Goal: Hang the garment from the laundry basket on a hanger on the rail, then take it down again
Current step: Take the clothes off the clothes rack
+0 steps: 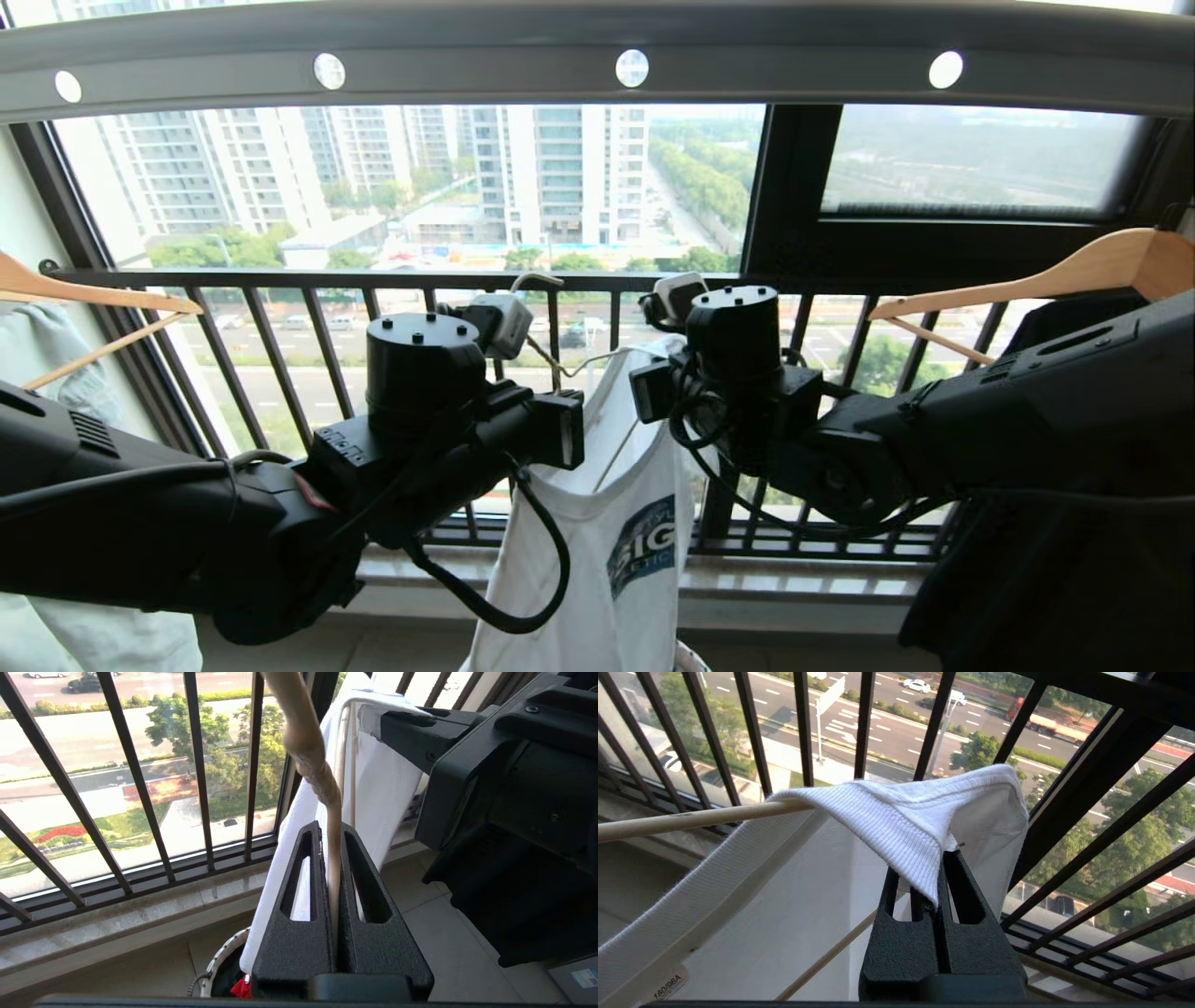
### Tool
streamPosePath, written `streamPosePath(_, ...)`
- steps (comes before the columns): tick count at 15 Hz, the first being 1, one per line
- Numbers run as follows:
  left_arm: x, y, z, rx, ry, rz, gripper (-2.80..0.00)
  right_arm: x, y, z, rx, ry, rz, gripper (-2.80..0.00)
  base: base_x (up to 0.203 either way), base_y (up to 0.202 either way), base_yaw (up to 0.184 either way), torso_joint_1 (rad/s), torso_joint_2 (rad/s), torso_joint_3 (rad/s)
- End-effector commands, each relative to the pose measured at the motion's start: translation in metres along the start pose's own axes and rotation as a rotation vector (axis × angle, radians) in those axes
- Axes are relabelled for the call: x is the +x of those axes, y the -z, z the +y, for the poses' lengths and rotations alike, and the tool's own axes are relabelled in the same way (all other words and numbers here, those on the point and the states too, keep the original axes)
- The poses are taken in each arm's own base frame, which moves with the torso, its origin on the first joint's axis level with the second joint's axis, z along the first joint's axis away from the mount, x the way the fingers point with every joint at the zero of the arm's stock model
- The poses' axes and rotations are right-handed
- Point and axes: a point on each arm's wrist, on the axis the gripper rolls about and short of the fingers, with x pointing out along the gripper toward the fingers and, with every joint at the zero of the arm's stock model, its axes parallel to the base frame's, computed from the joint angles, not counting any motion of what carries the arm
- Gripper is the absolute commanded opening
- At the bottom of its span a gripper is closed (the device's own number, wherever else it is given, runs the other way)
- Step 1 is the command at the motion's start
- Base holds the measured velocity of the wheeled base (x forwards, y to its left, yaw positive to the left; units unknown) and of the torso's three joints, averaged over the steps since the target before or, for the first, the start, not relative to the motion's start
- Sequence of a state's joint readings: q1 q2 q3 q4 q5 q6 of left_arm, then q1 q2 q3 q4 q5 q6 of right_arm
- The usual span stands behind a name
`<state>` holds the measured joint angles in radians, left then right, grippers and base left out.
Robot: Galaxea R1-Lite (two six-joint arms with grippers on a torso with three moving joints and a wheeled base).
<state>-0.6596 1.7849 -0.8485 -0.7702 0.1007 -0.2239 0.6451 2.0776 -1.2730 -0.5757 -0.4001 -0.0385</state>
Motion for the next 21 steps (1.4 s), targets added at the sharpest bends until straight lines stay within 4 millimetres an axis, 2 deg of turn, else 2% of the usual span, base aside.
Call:
streamPosePath(1,-0.001,-0.004,-0.001,-0.005,0.004,-0.018,-2.80,-0.007,-0.002,-0.001,0.024,-0.067,0.036,-2.80,0.000,0.000,0.000,0.000,0.00,0.000)
streamPosePath(5,-0.001,-0.005,0.000,-0.004,-0.001,-0.018,-2.80,-0.011,-0.006,-0.008,0.054,-0.109,0.062,-2.80,0.000,0.000,0.000,0.000,0.00,0.000)
streamPosePath(10,0.004,0.002,0.001,0.003,-0.013,0.006,-2.80,-0.003,-0.021,-0.039,0.086,-0.037,0.019,-2.80,0.000,0.000,0.000,0.000,0.00,0.000)
streamPosePath(13,0.004,0.003,0.001,0.005,-0.013,0.007,-2.80,0.000,-0.024,-0.048,0.095,-0.015,0.007,-2.80,0.000,0.000,0.000,0.000,0.00,0.000)
streamPosePath(19,-0.001,-0.003,0.000,0.005,-0.009,-0.013,-2.80,0.036,-0.012,-0.075,0.110,0.071,0.021,-2.80,0.000,0.000,0.000,0.000,0.00,0.000)
streamPosePath(21,-0.003,-0.005,0.000,0.004,-0.006,-0.019,-2.80,0.044,-0.007,-0.077,0.110,0.079,0.027,-2.80,0.000,0.000,0.000,0.000,0.00,0.000)
